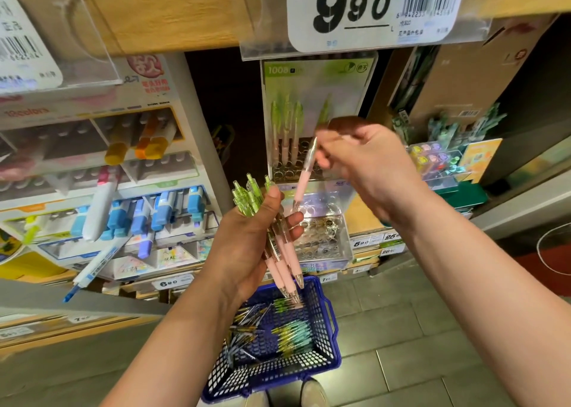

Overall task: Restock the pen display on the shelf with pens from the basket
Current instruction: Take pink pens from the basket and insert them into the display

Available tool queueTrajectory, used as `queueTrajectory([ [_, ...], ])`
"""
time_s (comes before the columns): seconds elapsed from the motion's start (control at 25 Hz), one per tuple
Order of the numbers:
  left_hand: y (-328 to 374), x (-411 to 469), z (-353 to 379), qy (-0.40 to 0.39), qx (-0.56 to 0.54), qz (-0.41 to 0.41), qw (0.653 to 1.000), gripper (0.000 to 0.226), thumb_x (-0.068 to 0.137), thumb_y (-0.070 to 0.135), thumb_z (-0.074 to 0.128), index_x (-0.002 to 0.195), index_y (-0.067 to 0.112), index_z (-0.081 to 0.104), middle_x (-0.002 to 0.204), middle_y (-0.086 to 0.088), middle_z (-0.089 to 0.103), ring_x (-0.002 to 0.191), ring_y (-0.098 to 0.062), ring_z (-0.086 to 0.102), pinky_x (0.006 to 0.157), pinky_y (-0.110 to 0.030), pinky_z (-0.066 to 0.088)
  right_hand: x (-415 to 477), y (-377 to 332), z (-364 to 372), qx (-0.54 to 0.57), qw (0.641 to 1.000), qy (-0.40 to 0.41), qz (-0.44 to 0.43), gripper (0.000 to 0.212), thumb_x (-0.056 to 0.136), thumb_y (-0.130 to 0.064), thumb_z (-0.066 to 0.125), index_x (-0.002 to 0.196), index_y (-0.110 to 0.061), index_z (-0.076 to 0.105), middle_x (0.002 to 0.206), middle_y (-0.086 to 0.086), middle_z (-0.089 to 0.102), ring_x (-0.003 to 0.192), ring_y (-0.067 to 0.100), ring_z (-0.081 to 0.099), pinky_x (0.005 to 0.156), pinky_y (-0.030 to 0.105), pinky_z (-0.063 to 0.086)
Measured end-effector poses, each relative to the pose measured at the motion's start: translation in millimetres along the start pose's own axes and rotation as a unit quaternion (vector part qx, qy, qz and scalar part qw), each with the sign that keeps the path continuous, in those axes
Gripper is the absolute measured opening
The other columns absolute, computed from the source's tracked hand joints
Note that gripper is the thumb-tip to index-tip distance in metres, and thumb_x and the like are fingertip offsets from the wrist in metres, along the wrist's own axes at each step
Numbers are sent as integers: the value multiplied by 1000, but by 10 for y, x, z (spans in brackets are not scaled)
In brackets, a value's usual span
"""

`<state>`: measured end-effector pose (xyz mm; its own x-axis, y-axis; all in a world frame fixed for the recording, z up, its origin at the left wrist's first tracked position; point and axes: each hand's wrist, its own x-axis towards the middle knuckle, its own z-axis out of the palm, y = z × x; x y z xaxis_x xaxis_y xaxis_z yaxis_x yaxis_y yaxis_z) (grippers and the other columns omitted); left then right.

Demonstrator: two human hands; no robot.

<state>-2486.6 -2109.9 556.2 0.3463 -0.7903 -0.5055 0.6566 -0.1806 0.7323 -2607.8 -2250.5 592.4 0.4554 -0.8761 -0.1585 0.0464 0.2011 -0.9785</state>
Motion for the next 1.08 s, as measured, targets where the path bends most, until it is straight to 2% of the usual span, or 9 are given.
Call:
queueTrajectory([
  [0.12,11,-15,-28,2,27,-2,1000,48,87,33,70,121,0,62,84,-13,60,62,-18,65,57,-26,56,139,-158,-46,-53,988,106,-99,3,91,-3,71,94,-6,71,76,0,74,75,16,73,76,30,62],
  [0.2,20,-17,-48,1,40,1,999,47,90,32,68,124,0,61,88,-15,54,62,-17,61,55,-26,55,220,-228,-45,-102,972,136,-160,7,91,-10,73,89,-15,69,80,3,73,80,24,74,82,44,62],
  [0.28,25,-17,-68,-2,48,1,999,44,94,30,66,124,0,59,91,-15,52,64,-18,60,57,-26,54,291,-232,-32,-158,958,141,-193,5,91,-14,73,90,-14,68,83,6,73,80,27,74,82,48,60],
  [0.52,36,-4,-134,-10,51,4,999,44,96,23,65,130,-3,58,80,-10,59,65,-18,61,60,-27,55,383,-90,21,-294,920,135,-221,8,92,-22,72,95,-15,72,88,4,75,82,20,73,79,37,58],
  [0.68,46,16,-150,-12,36,-5,999,35,97,18,64,126,-2,62,86,-14,61,67,-21,63,60,-29,55,407,69,42,-376,881,120,-260,10,90,-17,72,97,-11,75,85,3,75,76,14,69,72,13,49],
  [0.72,49,17,-152,-13,36,-6,999,33,97,18,64,125,-1,63,88,-15,62,68,-21,64,60,-29,55,417,107,49,-391,873,120,-267,10,89,-16,72,96,-11,76,83,2,74,75,14,68,71,13,48],
  [0.88,41,18,-155,-18,40,-3,999,33,95,19,66,122,0,65,91,-16,65,69,-21,67,60,-28,55,442,144,73,-408,862,130,-270,8,87,-19,71,89,-15,77,74,-8,68,70,11,66,66,12,46],
  [0.96,27,23,-140,-23,33,0,999,37,94,18,67,124,-2,63,92,-17,64,69,-21,67,59,-27,56,446,121,83,-419,863,120,-254,8,88,-20,70,89,-16,78,76,-6,71,72,13,68,71,18,52],
  [1.08,8,45,-105,-27,30,4,999,33,94,16,66,122,-2,64,89,-13,65,70,-20,68,59,-28,56,371,76,46,-398,899,104,-148,9,88,-18,72,94,-13,77,77,0,76,70,8,71,72,22,57],
])
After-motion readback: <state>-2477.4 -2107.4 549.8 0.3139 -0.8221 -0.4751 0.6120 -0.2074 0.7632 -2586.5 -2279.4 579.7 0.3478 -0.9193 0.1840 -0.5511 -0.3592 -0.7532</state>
